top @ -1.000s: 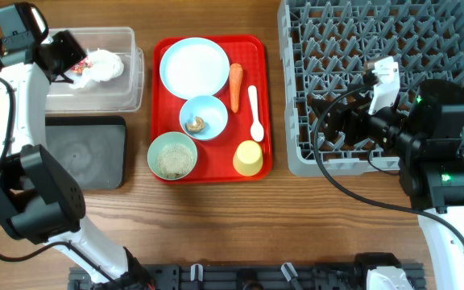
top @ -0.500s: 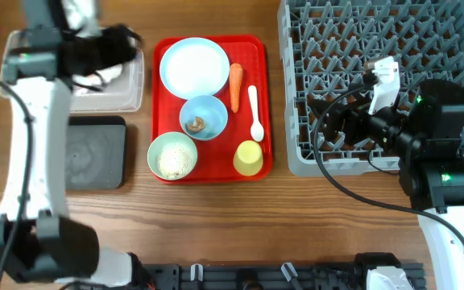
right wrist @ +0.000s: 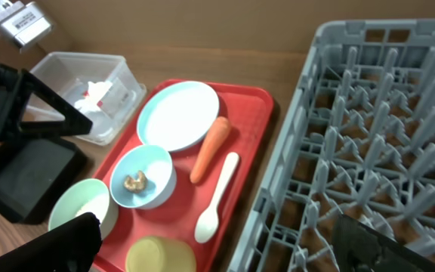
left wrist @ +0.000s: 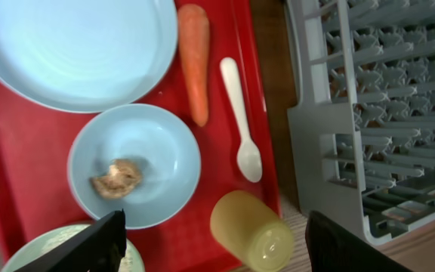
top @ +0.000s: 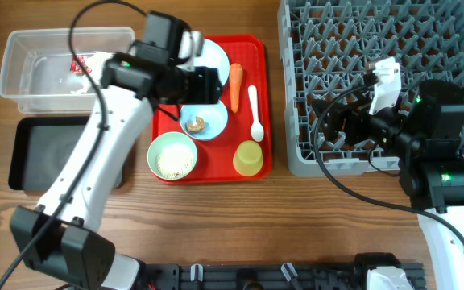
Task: Sort waste into correct bins and load items into the dishwasher rack
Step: 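Grasp the blue bowl with the mushroom using the left gripper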
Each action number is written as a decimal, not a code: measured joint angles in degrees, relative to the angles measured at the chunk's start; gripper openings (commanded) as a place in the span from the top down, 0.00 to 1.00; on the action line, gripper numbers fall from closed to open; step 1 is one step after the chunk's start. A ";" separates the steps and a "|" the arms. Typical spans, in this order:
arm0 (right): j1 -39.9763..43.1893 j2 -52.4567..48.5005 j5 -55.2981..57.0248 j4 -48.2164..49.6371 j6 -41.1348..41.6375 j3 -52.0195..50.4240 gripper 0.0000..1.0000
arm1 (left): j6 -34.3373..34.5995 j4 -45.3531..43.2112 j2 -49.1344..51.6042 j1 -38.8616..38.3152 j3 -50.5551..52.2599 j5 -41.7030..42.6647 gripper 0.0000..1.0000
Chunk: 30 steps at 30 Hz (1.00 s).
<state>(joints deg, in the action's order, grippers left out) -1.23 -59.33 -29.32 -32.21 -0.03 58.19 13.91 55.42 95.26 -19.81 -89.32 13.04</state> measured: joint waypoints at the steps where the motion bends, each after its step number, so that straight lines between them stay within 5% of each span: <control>1: -0.02 0.00 0.46 -0.24 0.04 0.00 0.03 | 0.46 -1.18 0.00 -0.70 0.76 -0.24 0.25; 11: 0.00 -0.09 17.86 -6.54 10.03 0.04 0.03 | 3.15 -10.71 2.40 -5.44 9.66 -3.10 0.29; 30: 0.00 -0.09 21.51 -7.89 11.39 0.04 0.03 | -1.18 -12.41 13.84 -9.66 10.01 -10.75 0.48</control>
<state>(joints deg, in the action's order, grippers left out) -1.23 -59.42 -7.81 -40.10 11.35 58.24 12.73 43.00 109.10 -29.47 -79.31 2.28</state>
